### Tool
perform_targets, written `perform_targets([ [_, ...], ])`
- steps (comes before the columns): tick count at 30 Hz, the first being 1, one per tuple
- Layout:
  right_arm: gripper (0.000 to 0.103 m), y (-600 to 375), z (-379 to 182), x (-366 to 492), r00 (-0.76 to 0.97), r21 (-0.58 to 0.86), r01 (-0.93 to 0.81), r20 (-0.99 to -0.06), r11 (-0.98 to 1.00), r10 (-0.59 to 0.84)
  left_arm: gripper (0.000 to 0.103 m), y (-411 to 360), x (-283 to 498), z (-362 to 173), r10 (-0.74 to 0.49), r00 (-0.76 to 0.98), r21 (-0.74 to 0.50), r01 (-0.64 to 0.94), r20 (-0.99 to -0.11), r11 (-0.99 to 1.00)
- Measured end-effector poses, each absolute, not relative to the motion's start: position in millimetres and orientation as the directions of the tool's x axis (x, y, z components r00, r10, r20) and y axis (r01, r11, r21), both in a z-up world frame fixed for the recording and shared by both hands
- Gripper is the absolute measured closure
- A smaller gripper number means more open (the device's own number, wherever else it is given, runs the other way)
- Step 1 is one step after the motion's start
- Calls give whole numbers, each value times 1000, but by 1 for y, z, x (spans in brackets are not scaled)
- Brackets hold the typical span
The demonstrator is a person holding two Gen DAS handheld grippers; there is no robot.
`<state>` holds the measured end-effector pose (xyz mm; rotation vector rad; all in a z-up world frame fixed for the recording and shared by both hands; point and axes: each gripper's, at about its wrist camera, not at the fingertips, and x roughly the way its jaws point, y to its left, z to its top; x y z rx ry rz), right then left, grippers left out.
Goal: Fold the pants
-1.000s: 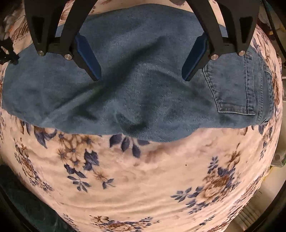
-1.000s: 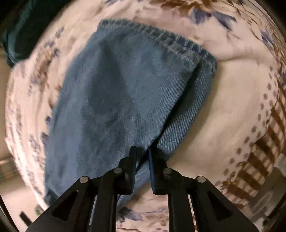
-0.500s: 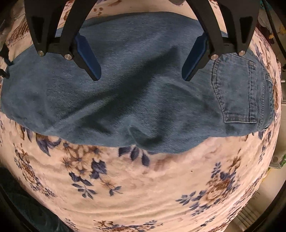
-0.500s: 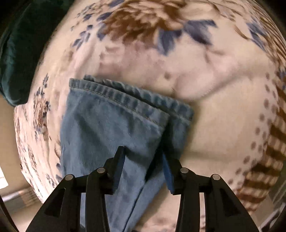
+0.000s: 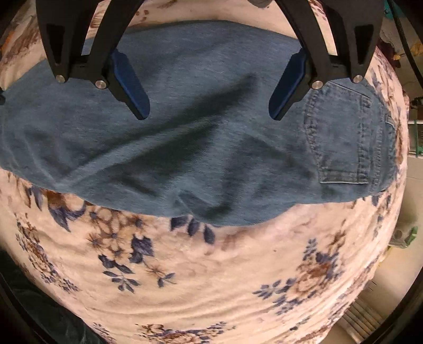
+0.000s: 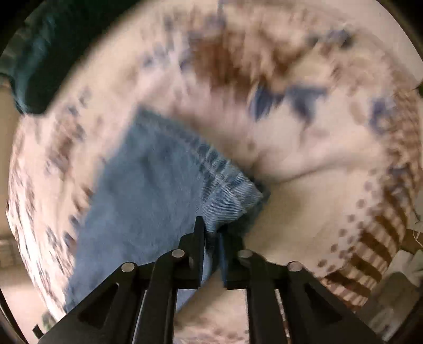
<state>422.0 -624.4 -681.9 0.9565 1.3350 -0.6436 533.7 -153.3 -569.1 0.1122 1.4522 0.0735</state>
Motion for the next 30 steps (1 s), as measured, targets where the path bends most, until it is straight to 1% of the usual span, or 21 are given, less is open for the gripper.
perform_targets([
  [1,85,-626,-691,425,123,192,843,-978,502,167,11,-151,532,-568,138,126,141,14,-982,990],
  [2,81,-625,-691,427,98,170,838,-982,519,163,11,-144,532,-565,141,131,144,10,-981,990],
  [4,67,-616,-677,431,103,148,810,-989,568,111,11,-130,530,-558,131,133,131,-10,-982,991],
  [5,52,-606,-664,432,107,129,795,-992,593,72,11,-120,528,-553,126,137,123,-30,-983,992],
  [6,42,-598,-656,432,120,130,788,-991,602,57,11,-111,527,-546,118,141,112,-49,-983,993],
  [7,41,-584,-644,431,137,133,779,-990,613,41,11,-97,523,-541,111,147,101,-74,-983,992],
  [8,41,-566,-634,431,145,138,769,-989,624,40,11,-80,522,-536,116,153,101,-102,-981,990],
  [10,41,-526,-624,433,153,173,749,-984,640,87,11,-47,517,-530,120,156,96,-152,-981,984],
  [12,41,-473,-623,438,159,240,715,-970,656,181,11,-1,511,-526,103,143,70,-218,-984,973],
  [15,41,-381,-634,450,151,372,652,-918,661,368,11,69,502,-520,92,129,50,-297,-987,953],
  [19,41,-259,-653,460,125,488,608,-838,626,531,11,149,501,-521,82,110,43,-318,-990,947],
  [20,41,-230,-660,460,117,504,608,-821,613,558,11,166,501,-524,65,101,30,-313,-993,949],
  [23,41,-178,-678,454,110,502,637,-810,585,576,11,201,504,-538,-9,63,-28,-311,-998,950],
  [25,42,-160,-686,450,145,515,663,-801,544,581,11,214,508,-548,-58,44,-69,-318,-997,946],
  [26,45,-153,-689,448,168,523,672,-797,524,580,11,221,510,-554,-100,40,-108,-331,-994,938],
  [27,57,-149,-690,446,200,530,681,-798,505,568,11,228,512,-559,-141,44,-147,-349,-989,926],
  [28,64,-147,-690,443,228,544,682,-793,489,565,11,236,513,-566,-186,51,-191,-381,-981,905],
  [29,75,-143,-691,442,256,550,686,-795,476,550,16,241,514,-570,-217,63,-224,-403,-974,888],
  [30,78,-142,-695,445,264,547,693,-799,470,540,31,246,515,-573,-249,79,-258,-426,-965,867],
])
